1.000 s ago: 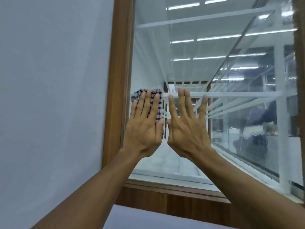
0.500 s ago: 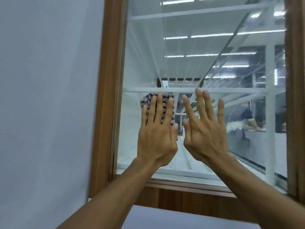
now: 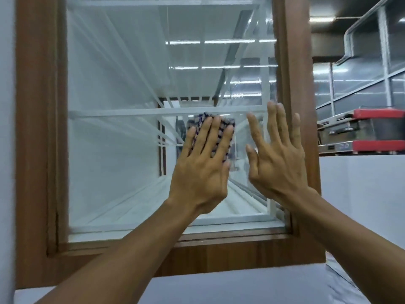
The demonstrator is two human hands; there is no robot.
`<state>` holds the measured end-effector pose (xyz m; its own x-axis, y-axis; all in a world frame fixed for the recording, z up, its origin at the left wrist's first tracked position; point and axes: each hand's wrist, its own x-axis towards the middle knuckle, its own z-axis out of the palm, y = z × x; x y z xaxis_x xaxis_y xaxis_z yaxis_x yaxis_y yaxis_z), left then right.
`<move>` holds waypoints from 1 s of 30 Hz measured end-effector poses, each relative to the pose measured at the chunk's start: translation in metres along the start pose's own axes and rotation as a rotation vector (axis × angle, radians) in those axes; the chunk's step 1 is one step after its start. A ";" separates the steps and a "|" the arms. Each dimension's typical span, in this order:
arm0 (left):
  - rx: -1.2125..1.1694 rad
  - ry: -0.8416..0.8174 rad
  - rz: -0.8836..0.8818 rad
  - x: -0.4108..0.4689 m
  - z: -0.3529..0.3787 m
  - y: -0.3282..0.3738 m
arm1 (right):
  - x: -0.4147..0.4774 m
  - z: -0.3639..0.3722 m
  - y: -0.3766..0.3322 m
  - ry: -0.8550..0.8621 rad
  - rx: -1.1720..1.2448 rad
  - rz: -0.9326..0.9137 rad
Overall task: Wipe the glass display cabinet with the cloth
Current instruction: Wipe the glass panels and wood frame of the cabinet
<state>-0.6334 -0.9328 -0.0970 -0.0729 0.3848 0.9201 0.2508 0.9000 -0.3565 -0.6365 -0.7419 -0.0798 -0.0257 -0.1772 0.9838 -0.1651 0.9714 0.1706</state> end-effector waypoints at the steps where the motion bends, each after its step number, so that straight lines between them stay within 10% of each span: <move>1: -0.022 0.022 -0.067 0.012 0.002 0.010 | -0.002 -0.002 0.004 0.006 -0.015 0.005; 14: -0.094 0.019 -0.021 0.063 0.025 0.101 | -0.041 -0.004 0.046 0.126 0.299 0.034; 30: 0.000 -0.019 0.005 -0.032 -0.008 -0.010 | -0.024 0.017 -0.060 -0.012 0.182 -0.002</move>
<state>-0.6261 -0.9557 -0.1218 -0.0899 0.3933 0.9150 0.2508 0.8981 -0.3614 -0.6430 -0.7987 -0.1144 -0.0371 -0.1817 0.9826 -0.3409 0.9266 0.1585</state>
